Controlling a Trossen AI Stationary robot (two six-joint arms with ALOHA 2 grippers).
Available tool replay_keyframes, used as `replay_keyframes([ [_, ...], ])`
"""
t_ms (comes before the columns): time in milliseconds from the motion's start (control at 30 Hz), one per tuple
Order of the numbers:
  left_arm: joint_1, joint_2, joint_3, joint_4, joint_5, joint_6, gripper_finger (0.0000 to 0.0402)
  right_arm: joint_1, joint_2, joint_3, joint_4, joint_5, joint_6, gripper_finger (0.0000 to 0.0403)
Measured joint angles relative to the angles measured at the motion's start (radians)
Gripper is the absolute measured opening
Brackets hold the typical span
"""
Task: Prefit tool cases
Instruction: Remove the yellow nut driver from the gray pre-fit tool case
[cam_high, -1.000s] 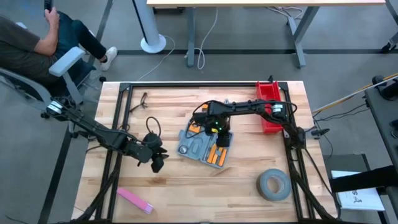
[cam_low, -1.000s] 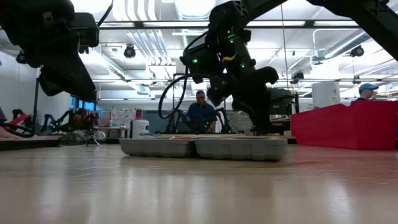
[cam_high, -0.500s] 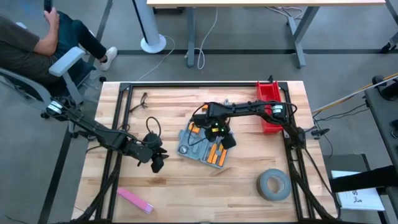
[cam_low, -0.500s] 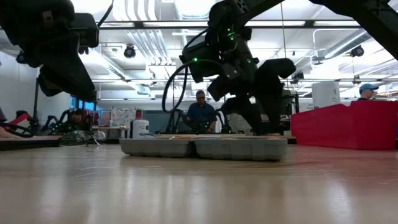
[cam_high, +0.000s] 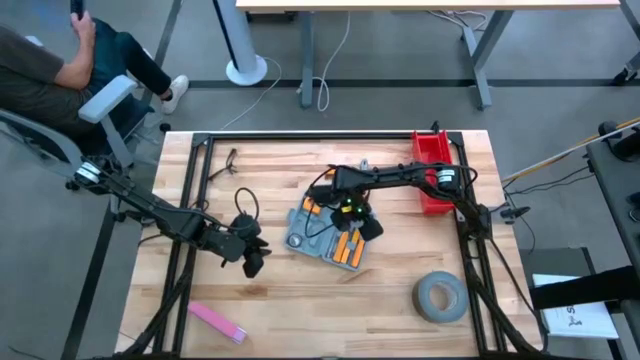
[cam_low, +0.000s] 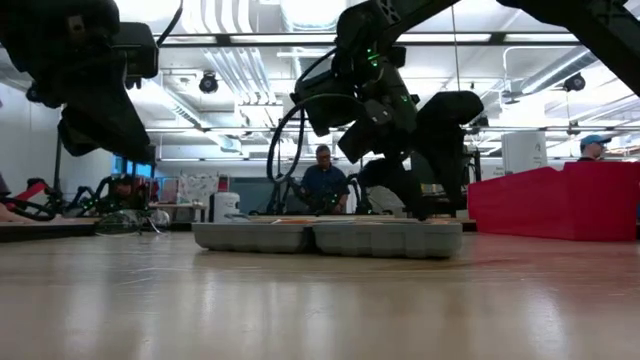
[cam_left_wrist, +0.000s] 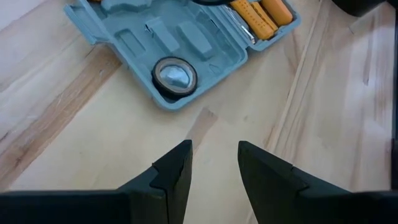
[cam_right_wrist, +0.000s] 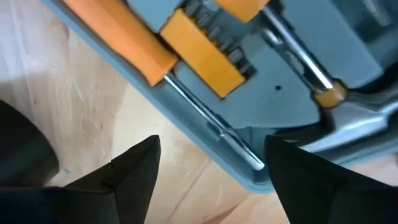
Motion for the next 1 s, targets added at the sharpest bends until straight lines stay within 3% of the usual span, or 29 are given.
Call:
replay_keyframes([
  [200,0.0,0.0,0.0,-0.002,0.001,-0.004,0.0137,0.001,0.0,-0.057,0.011,0.004,-0.036,0.0251],
  [367,0.0,0.0,0.0,-0.002,0.001,-0.008,0.0137,0.003,0.0,-0.105,0.03,0.102,-0.06,0.0251],
  [567,0.0,0.0,0.0,-0.002,0.001,-0.018,0.0137,0.002,0.0,-0.115,0.056,0.118,-0.087,0.0251],
  [1000,0.0,0.0,0.0,-0.002,0.024,-0.029,0.0137,0.002,0.0,-0.118,0.054,0.12,-0.115,0.0199],
])
